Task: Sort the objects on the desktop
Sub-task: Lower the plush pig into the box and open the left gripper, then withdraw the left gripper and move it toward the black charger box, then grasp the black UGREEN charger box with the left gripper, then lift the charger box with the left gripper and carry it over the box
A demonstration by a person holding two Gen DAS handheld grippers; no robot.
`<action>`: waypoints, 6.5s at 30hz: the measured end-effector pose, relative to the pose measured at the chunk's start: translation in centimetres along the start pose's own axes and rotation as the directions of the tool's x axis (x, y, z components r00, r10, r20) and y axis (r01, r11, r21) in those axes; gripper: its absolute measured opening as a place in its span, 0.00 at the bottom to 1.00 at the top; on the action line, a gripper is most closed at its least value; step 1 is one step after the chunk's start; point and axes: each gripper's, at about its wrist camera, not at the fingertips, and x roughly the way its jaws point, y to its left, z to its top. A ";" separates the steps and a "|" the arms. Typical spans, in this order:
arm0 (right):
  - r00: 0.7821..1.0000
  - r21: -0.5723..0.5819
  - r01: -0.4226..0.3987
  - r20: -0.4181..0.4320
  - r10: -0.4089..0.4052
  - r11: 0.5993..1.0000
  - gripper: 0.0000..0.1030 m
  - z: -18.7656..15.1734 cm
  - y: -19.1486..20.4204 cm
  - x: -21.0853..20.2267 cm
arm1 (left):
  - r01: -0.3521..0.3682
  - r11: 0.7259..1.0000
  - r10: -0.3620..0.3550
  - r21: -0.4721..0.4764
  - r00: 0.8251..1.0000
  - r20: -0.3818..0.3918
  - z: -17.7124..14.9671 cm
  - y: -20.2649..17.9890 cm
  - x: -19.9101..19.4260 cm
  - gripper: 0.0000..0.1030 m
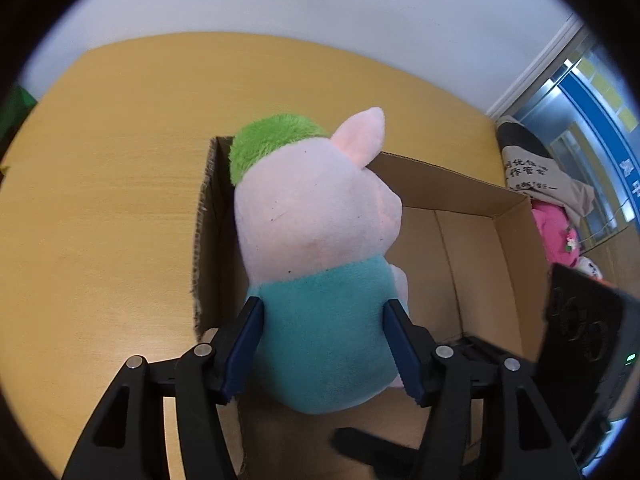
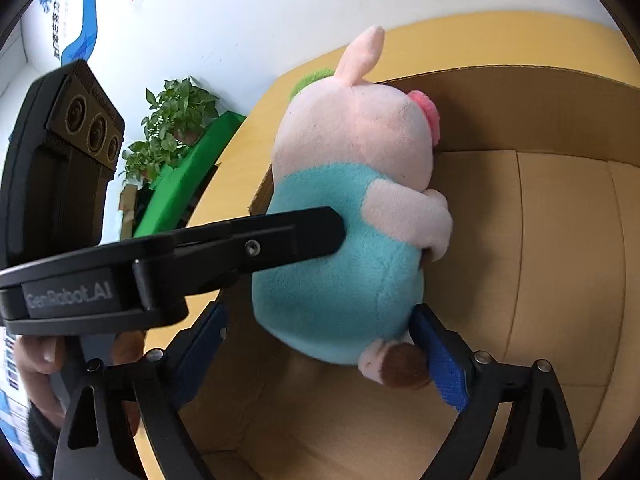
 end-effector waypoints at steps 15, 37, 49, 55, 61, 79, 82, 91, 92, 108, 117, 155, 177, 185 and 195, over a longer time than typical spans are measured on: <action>0.953 -0.001 0.262 0.160 -0.259 0.965 1.00 -11.8 -5.6 -20.2 | 0.024 0.995 -0.033 0.098 0.995 0.092 -14.5 -4.0 -7.2 0.58; 0.899 0.017 0.402 0.185 -0.398 0.916 0.99 -17.1 -6.2 -21.3 | 0.010 1.000 -0.015 0.025 0.985 0.171 -21.2 -4.3 -9.9 0.58; 0.792 -0.198 0.462 0.530 -0.303 0.864 0.88 -21.6 6.8 -26.8 | -0.148 0.983 0.054 0.108 0.797 0.602 -26.5 -12.0 -21.2 0.75; 0.798 -0.178 0.453 0.517 -0.309 0.873 0.04 -22.9 6.6 -27.2 | -0.130 0.980 0.033 0.152 0.855 0.518 -27.6 -13.8 -19.5 0.05; 0.790 -0.118 0.427 0.531 -0.306 0.897 1.00 -23.6 5.8 -28.1 | -0.105 0.987 0.033 0.121 0.872 0.488 -27.2 -13.4 -19.3 0.78; 0.846 -0.011 0.469 0.293 -0.445 0.883 1.00 -18.6 -5.6 -21.2 | -0.079 0.996 0.066 0.037 0.958 0.279 -24.0 -4.5 -8.5 0.77; 0.849 -0.007 0.471 0.276 -0.451 0.882 0.99 -18.9 -7.1 -21.0 | -0.084 0.996 0.070 0.037 0.959 0.276 -24.5 -4.8 -8.7 0.77; 0.893 -0.014 0.371 0.278 -0.353 0.928 1.00 -21.9 -6.6 -25.2 | -0.072 0.997 0.063 0.017 0.948 0.313 -25.7 -5.8 -12.0 0.77; 0.905 -0.022 0.347 0.270 -0.329 0.937 1.00 -22.6 -6.3 -25.3 | -0.040 0.999 0.032 0.018 0.949 0.313 -26.1 -6.1 -12.4 0.77; 0.984 -0.202 0.177 0.025 -0.176 0.963 1.00 -29.4 -1.5 -15.8 | 0.453 0.891 -0.451 0.015 0.889 -0.077 -29.5 -12.5 -2.0 0.77; 0.963 -0.242 0.268 0.040 -0.267 0.932 1.00 -29.2 -1.4 -13.2 | 0.483 0.876 -0.483 0.004 0.875 -0.046 -30.0 -12.3 -1.4 0.58; 0.871 -0.427 0.420 0.438 -0.223 0.801 1.00 -28.2 10.1 -22.5 | 0.325 0.896 -0.419 0.303 0.845 0.332 -28.4 -15.3 -18.7 0.57; 0.842 -0.473 0.452 0.505 -0.188 0.756 1.00 -17.1 11.4 -24.1 | 0.326 0.872 -0.460 0.365 0.802 0.382 -17.4 -15.3 -20.8 0.57; 0.864 -0.493 0.424 0.472 -0.176 0.760 1.00 -9.3 9.8 -22.7 | 0.319 0.875 -0.453 0.365 0.806 0.381 -10.2 -14.4 -18.9 0.57; 0.894 -0.446 0.368 0.410 -0.179 0.816 1.00 -1.1 4.9 -18.5 | 0.387 0.874 -0.471 0.293 0.822 0.321 -2.6 -11.6 -12.6 0.57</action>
